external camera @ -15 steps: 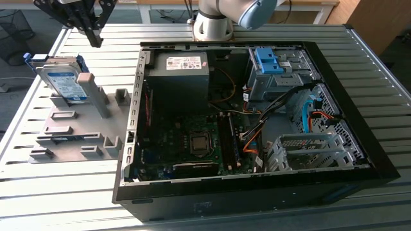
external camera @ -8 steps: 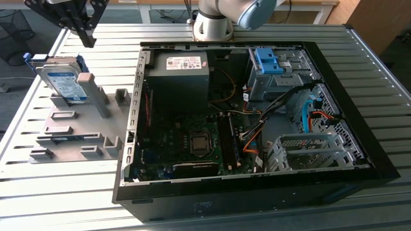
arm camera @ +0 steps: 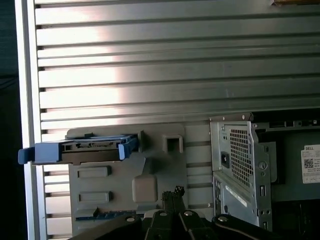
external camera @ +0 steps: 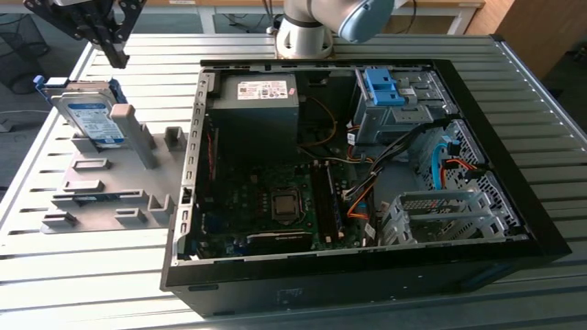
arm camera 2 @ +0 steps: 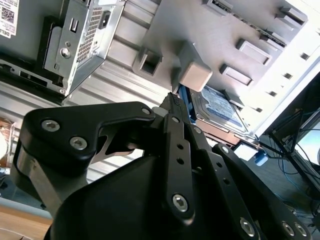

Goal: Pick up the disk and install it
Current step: 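Reach for the disk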

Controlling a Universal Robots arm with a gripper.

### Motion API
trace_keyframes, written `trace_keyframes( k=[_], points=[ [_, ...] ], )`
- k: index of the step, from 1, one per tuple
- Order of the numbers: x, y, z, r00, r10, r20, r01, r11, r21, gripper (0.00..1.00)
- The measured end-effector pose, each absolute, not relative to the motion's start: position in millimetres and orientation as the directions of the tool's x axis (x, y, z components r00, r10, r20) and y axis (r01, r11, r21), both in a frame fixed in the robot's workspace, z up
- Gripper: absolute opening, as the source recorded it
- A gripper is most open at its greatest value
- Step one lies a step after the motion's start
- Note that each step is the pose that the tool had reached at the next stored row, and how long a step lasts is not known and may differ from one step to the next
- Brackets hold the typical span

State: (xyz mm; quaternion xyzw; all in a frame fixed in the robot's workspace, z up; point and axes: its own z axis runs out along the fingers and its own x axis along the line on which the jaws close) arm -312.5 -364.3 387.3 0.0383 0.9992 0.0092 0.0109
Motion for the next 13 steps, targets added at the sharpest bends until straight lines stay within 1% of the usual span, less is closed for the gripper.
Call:
trace_keyframes(
  k=[13],
  points=[
    [-319.1, -364.2, 387.0, -0.997, 0.077, -0.021, 0.076, 0.997, 0.019, 0.11]
  ],
)
